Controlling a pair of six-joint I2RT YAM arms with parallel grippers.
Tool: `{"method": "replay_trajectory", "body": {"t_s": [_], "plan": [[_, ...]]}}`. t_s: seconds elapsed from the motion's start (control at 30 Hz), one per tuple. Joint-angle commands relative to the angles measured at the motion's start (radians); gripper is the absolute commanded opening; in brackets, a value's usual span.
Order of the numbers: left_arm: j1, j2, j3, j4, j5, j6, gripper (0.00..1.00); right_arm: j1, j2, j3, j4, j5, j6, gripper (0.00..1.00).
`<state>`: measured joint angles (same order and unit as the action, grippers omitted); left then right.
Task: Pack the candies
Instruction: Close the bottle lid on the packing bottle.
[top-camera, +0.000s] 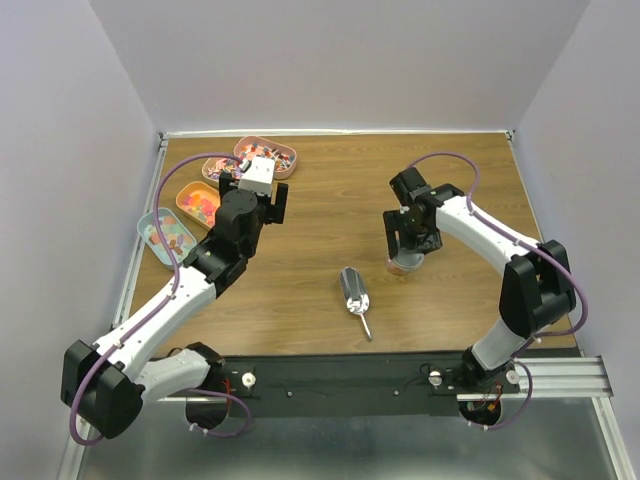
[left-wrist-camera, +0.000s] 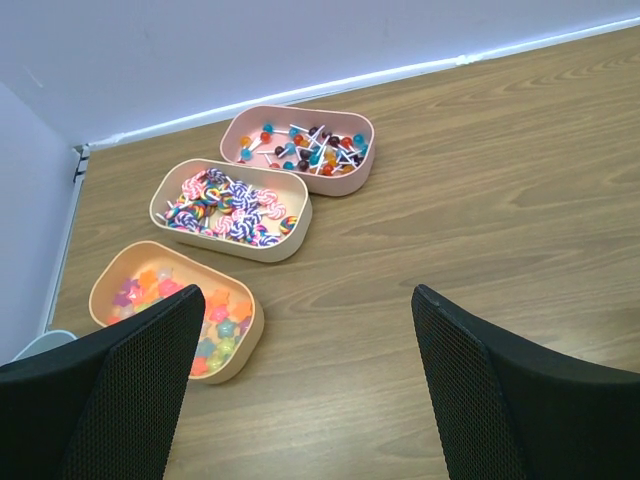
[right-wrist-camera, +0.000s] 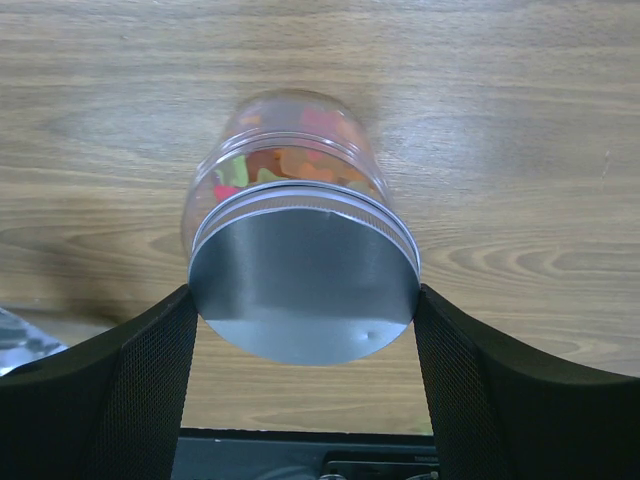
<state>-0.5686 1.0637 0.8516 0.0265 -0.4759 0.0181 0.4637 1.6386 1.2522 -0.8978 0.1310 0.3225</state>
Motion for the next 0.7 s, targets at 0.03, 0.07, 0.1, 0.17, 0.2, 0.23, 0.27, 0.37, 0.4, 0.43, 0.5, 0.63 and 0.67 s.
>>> {"method": "replay_trajectory", "body": {"t_s": [0.03, 0.07, 0.1, 0.17, 0.2, 0.23, 0.27, 0.37, 0.4, 0.43, 0.5, 0.63, 0.67], "plan": [[0.007, -0.022, -0.002, 0.004, -0.038, 0.014, 0.91, 0.009, 0.052, 0.03, -0.024, 0.018, 0.006, 0.5], [0.007, -0.024, -0.002, 0.004, -0.036, 0.013, 0.91, 0.007, 0.058, 0.033, -0.02, 0.007, 0.003, 0.5], [0.007, -0.024, -0.002, 0.004, -0.035, 0.013, 0.91, 0.009, 0.059, 0.035, -0.012, -0.013, 0.001, 0.5], [0.007, -0.019, -0.003, 0.003, -0.033, 0.014, 0.91, 0.009, 0.064, 0.041, -0.009, -0.014, -0.002, 0.5], [0.007, -0.019, -0.003, 0.004, -0.033, 0.014, 0.91, 0.009, 0.066, 0.05, -0.01, -0.016, -0.005, 0.5], [0.007, -0.018, -0.003, 0.004, -0.033, 0.016, 0.91, 0.009, 0.066, 0.053, -0.01, -0.014, -0.007, 0.5], [0.007, -0.016, -0.003, 0.004, -0.032, 0.016, 0.91, 0.009, 0.066, 0.058, -0.01, -0.014, -0.005, 0.5], [0.007, -0.011, -0.002, 0.004, -0.029, 0.014, 0.91, 0.009, 0.067, 0.058, -0.01, -0.013, -0.007, 0.5], [0.007, -0.011, -0.002, 0.004, -0.029, 0.016, 0.91, 0.009, 0.067, 0.053, -0.009, -0.019, -0.007, 0.5], [0.007, -0.01, -0.002, 0.004, -0.029, 0.016, 0.91, 0.007, 0.066, 0.046, -0.009, -0.025, -0.007, 0.5], [0.007, -0.008, -0.003, 0.004, -0.027, 0.014, 0.91, 0.009, 0.06, 0.038, -0.004, -0.04, -0.007, 0.5], [0.007, 0.001, -0.002, 0.004, -0.02, 0.014, 0.91, 0.009, 0.037, 0.041, -0.006, -0.051, -0.011, 0.5], [0.007, -0.001, 0.0, 0.004, -0.018, 0.016, 0.91, 0.009, 0.032, 0.046, -0.006, -0.054, -0.014, 0.5]]}}
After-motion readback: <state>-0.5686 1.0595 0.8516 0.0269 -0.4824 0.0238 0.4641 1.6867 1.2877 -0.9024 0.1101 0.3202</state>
